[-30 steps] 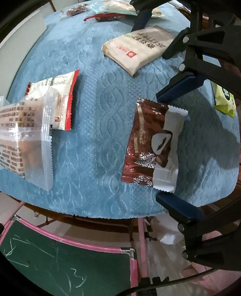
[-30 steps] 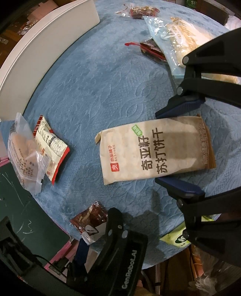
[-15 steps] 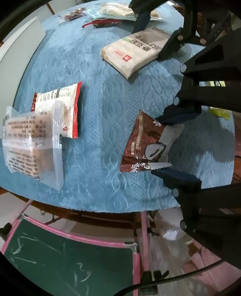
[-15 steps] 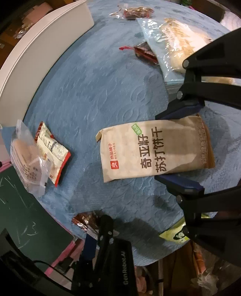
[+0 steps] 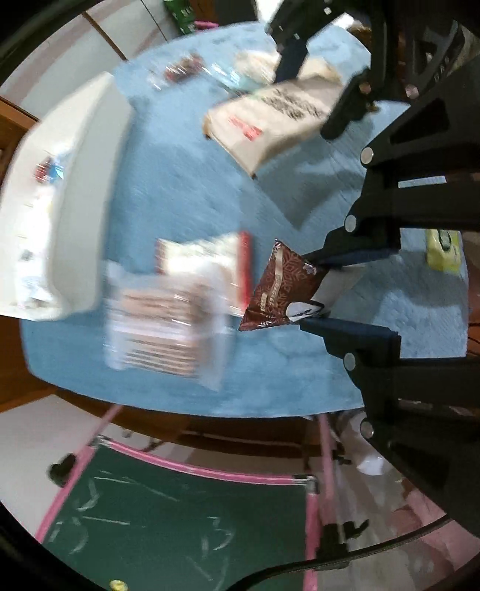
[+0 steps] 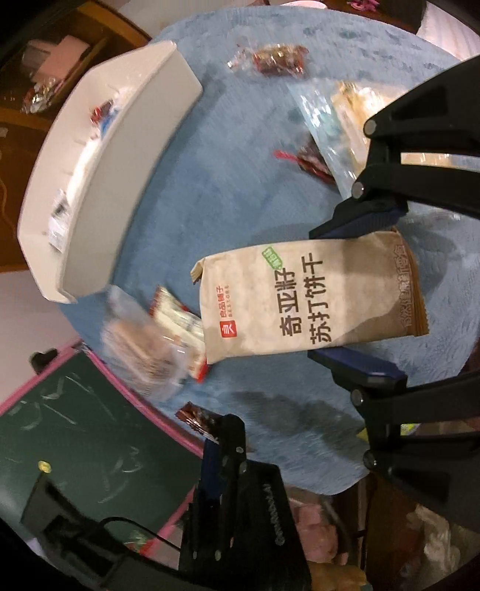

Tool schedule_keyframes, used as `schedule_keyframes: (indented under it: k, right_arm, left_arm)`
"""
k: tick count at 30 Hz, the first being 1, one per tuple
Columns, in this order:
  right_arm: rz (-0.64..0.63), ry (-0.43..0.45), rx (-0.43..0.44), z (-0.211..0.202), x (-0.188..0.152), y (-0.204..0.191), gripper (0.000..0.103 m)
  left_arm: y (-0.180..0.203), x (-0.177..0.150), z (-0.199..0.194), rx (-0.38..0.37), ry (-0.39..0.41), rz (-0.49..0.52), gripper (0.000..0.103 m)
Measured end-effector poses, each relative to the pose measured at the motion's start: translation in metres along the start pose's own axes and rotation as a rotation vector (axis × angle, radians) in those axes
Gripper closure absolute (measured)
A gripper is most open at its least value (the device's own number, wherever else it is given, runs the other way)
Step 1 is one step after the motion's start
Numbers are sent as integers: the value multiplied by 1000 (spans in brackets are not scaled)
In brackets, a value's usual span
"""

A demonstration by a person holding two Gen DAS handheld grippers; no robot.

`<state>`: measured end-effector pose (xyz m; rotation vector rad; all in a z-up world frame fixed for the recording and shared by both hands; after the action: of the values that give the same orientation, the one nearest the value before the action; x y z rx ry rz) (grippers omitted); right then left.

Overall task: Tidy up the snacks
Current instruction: 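Carry both snacks over the white bin and open both tools to drop them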

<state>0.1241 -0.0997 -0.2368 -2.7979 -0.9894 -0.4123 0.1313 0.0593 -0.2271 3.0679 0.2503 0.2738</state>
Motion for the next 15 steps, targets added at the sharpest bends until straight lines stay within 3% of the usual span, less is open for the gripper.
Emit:
schedule_keyframes:
  k: [6, 15]
  right_arm:
    - [75, 101, -16, -41, 26, 33, 47]
    - [166, 338, -74, -130, 93, 97, 47]
  left_arm:
    - [27, 51, -55, -66, 140, 30, 78]
    - [76, 138, -137, -123, 361, 83, 78]
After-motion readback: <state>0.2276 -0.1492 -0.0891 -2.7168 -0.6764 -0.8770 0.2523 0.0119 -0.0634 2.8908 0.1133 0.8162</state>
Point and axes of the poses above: each gripper's, at about its wrist camera, not at the fingertips, and z roughly the way its jaws point, y to its right, x to its top, the point moved 2 cm from there along z, roughly the way its jaws point, and after that the axes turned 8 degrees about -z, right-handed, at the moved point
